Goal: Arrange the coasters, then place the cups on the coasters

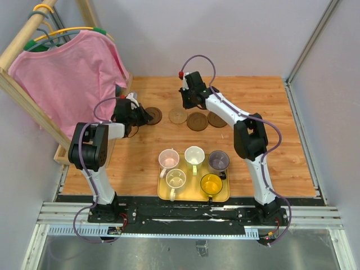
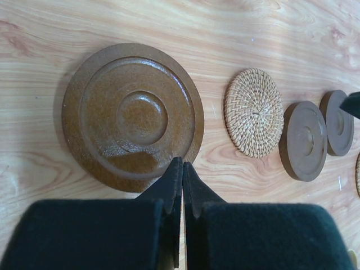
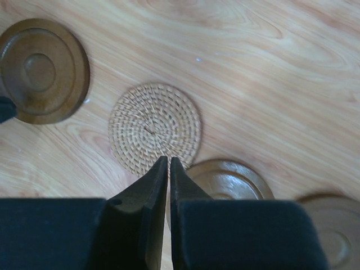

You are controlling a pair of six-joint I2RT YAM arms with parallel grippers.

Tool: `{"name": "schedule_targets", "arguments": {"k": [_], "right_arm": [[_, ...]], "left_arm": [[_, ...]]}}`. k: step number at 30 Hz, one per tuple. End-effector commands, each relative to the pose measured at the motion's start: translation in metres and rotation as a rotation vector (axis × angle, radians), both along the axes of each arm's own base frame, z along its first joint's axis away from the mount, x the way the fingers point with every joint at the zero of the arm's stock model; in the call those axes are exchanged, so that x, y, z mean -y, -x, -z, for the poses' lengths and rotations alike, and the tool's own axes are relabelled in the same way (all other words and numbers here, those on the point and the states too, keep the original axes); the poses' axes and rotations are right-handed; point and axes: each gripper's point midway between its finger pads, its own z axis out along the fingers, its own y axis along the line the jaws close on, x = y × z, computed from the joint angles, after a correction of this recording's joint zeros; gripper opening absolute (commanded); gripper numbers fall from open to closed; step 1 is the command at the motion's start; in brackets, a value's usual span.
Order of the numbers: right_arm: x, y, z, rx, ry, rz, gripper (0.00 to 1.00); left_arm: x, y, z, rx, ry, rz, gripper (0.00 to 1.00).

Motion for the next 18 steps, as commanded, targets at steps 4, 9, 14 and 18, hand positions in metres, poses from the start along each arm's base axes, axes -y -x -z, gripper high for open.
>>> {"name": "schedule_targets", "arguments": {"k": [4, 9, 14, 18], "right_arm": [[-0.028, -0.006, 0.02, -0.032, -0.027, -0.029, 0.07], [-0.04, -0.004, 0.039, -0.072, -0.035, -0.055, 0.07], [-0.047, -0.001, 0.055, -0.114, -0.044, -0.069, 0.07], [-0.051, 0.005, 0.063, -0.14, -0.047, -0.079, 0.07]], "left_arm": [[-0.007, -0.004, -0.022, 0.07, -0.024, -0.024, 0.01], [-0.011, -0.006, -0.017, 0.064, -0.04, -0.042, 0.01], [-0.013, -0.013, -0.014, 0.06, -0.051, -0.055, 0.03], [-0.016, -0.018, -0.011, 0.051, -0.072, -0.06, 0.04]]}}
